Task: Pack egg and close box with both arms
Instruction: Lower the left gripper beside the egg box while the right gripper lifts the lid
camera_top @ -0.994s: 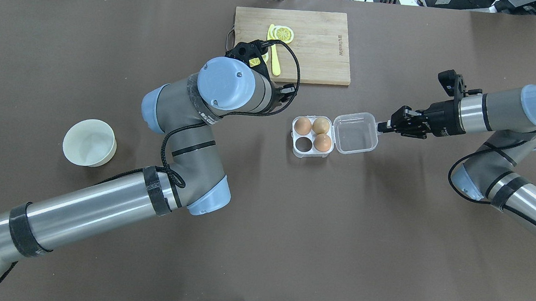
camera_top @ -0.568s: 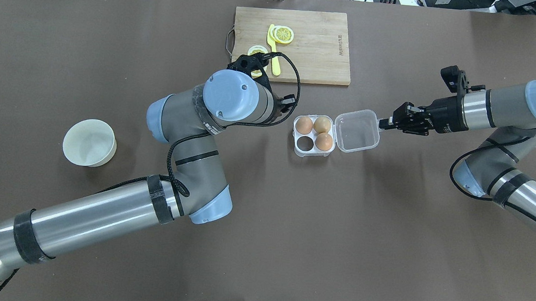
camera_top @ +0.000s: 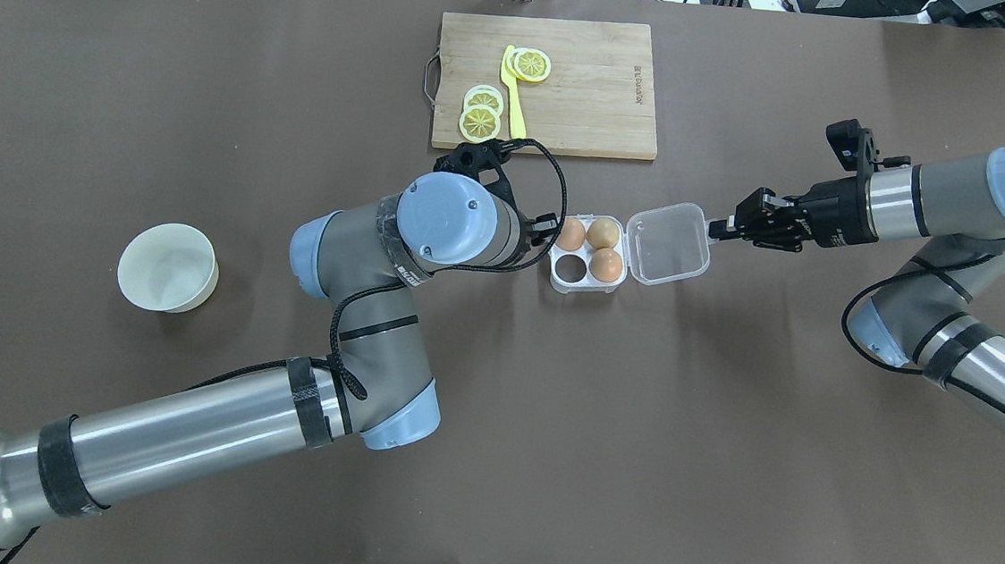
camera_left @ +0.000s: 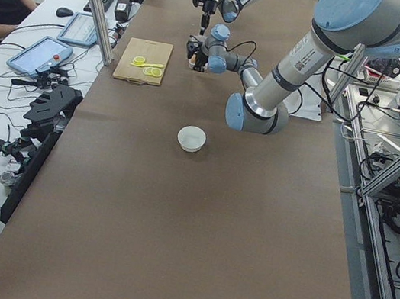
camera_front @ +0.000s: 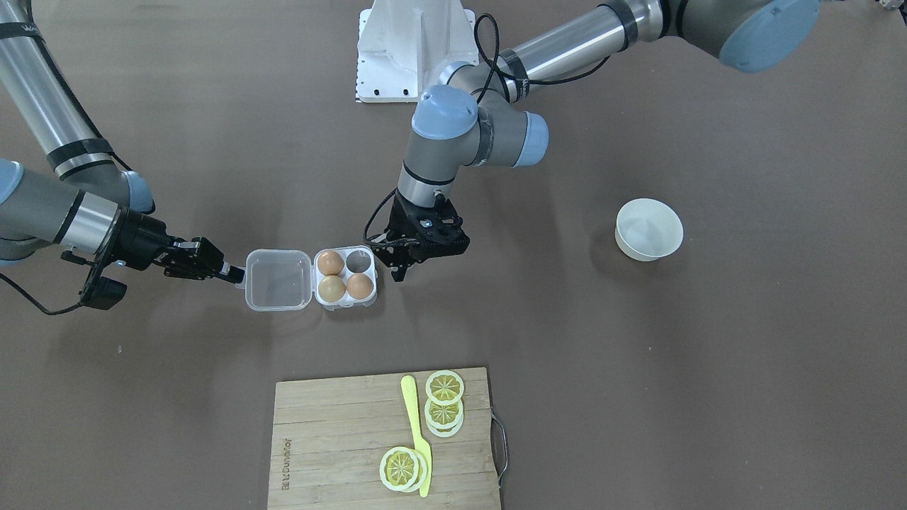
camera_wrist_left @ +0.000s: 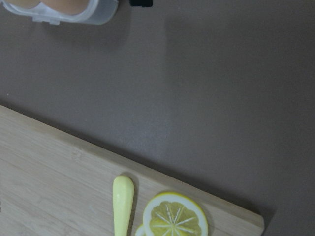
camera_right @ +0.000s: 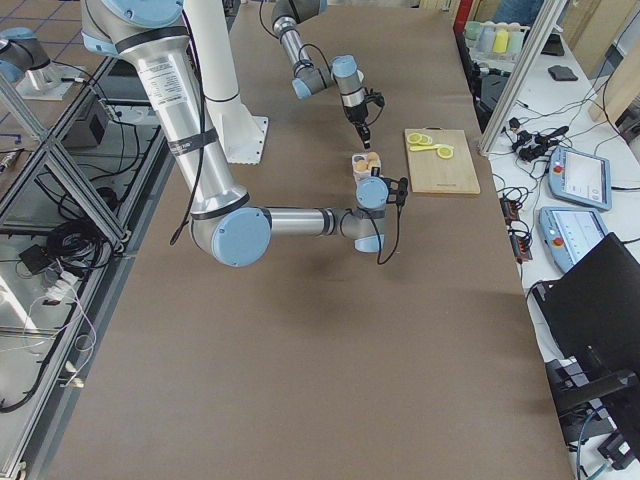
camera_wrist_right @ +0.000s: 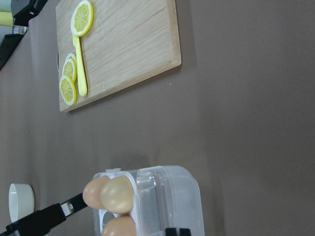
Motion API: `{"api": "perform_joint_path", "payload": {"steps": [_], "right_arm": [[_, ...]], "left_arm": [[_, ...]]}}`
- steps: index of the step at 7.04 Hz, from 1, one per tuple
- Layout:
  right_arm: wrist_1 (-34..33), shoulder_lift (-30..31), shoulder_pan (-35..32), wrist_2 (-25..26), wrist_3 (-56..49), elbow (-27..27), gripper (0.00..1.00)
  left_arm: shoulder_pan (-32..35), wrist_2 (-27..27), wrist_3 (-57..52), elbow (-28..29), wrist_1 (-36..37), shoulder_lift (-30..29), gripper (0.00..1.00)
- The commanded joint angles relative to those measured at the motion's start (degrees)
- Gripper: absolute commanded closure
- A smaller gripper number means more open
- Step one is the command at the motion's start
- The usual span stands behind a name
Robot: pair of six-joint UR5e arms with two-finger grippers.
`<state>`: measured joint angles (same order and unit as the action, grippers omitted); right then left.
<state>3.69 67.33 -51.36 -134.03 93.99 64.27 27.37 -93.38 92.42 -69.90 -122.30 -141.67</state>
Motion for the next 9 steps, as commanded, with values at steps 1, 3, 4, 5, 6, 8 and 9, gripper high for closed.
{"api": "perform_joint_path", "payload": {"steps": [1, 3, 4, 5, 6, 8, 9], "right_arm": [[0.0, 0.0, -0.06, 0.0, 0.14, 0.16, 1.0], [0.0, 0.0, -0.15, 0.0, 0.14, 0.77, 1.0], [0.0, 0.0, -0.15, 0.0, 0.14, 0.86, 1.0], [0.0, 0.0, -0.15, 0.0, 0.14, 0.95, 1.0], [0.0, 0.0, -0.24, 0.0, 0.23, 1.3, 1.0], [0.0, 0.0, -0.24, 0.0, 0.58, 1.74, 1.0], [-0.09, 0.0, -0.24, 0.0, 1.02, 2.44, 1.0]], "left_arm": [[-0.48, 0.04, 0.13, 0.29, -0.3, -0.27, 1.0], [-0.48, 1.0, 0.04, 0.64, -2.4, -0.27, 1.0], [-1.0, 2.83, 0.04, 2.03, -4.24, -0.62, 1.0], [-1.09, 3.11, 0.04, 2.66, -5.48, -0.71, 1.0], [-1.09, 3.12, 0.04, 2.92, -5.49, -0.71, 1.0], [-1.09, 3.12, 0.04, 3.28, -5.58, -1.24, 1.0], [-1.09, 3.12, 0.04, 3.45, -5.58, -1.33, 1.0]]}}
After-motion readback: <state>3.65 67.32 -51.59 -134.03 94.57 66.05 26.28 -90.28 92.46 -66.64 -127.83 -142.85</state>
